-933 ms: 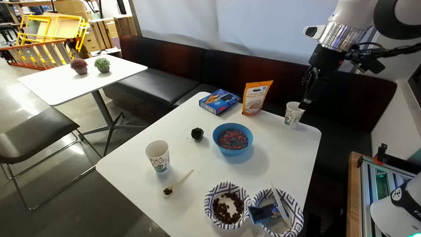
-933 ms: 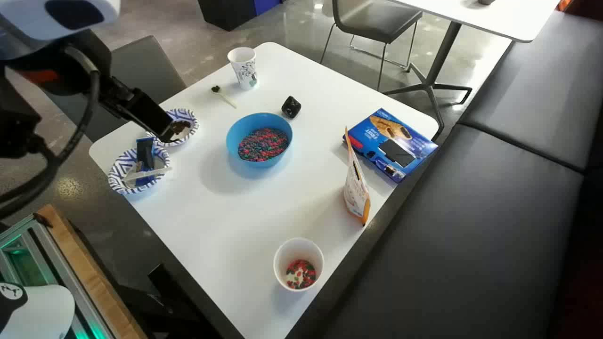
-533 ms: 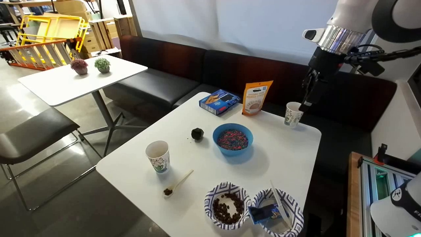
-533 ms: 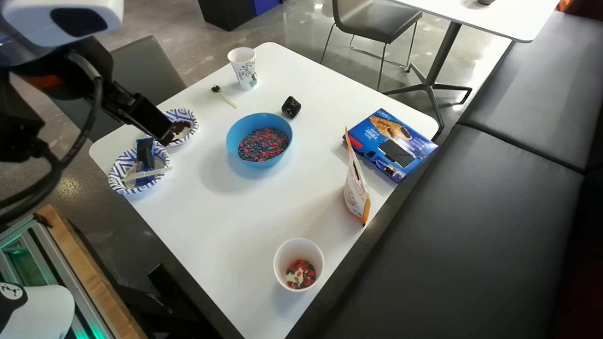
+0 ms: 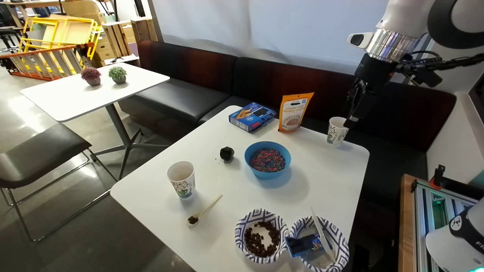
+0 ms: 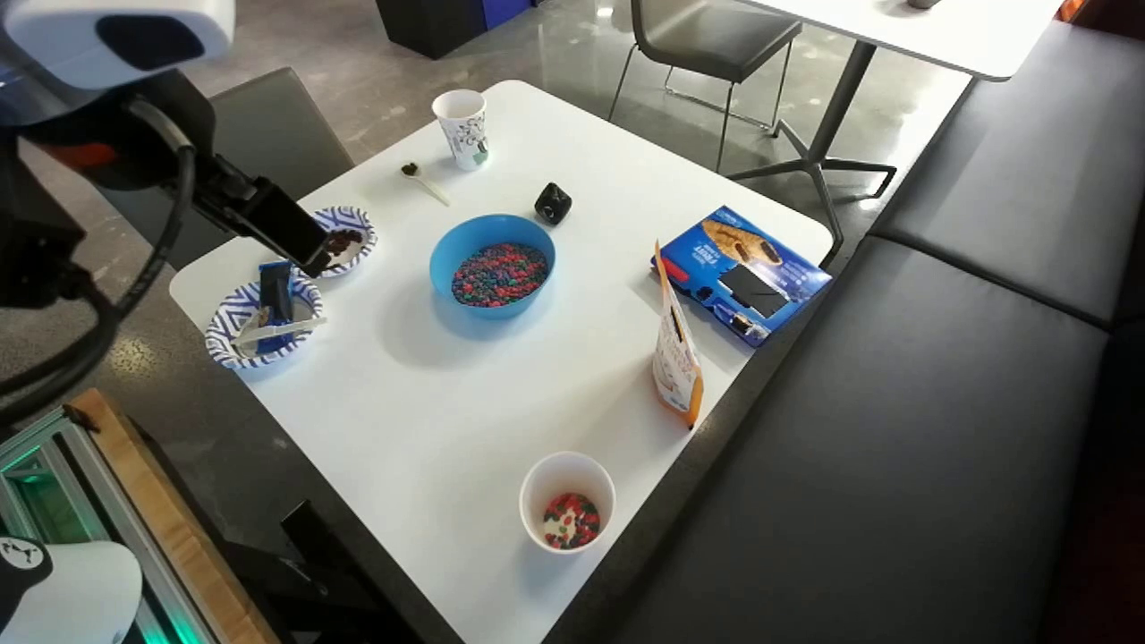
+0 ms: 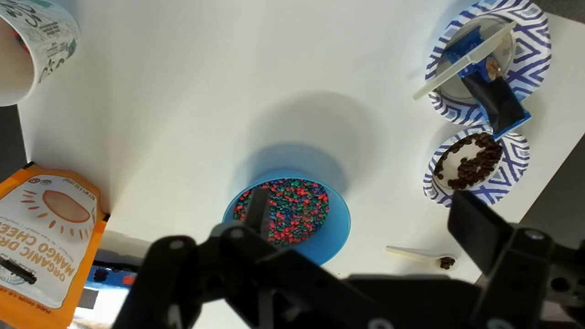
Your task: Move the white packet to the left
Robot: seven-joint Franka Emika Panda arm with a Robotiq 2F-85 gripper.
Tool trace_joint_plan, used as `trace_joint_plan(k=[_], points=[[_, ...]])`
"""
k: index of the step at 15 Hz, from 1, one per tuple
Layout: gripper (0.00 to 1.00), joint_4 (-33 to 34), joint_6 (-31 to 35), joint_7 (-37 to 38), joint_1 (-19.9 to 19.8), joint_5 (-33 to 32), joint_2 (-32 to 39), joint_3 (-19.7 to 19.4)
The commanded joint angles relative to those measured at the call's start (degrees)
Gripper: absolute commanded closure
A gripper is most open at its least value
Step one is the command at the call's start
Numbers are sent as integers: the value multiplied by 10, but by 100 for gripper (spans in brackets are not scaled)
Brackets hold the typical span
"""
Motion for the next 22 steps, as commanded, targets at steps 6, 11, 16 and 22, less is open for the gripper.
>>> trace_joint_plan(k=[6, 11, 16, 22], points=[[0, 36, 10, -48, 16, -4, 44, -5], [0, 121, 22, -162, 41, -40, 149, -2], [0, 220, 124, -188, 3, -119, 280, 19], [0, 347, 104, -166, -51, -170, 428, 20]])
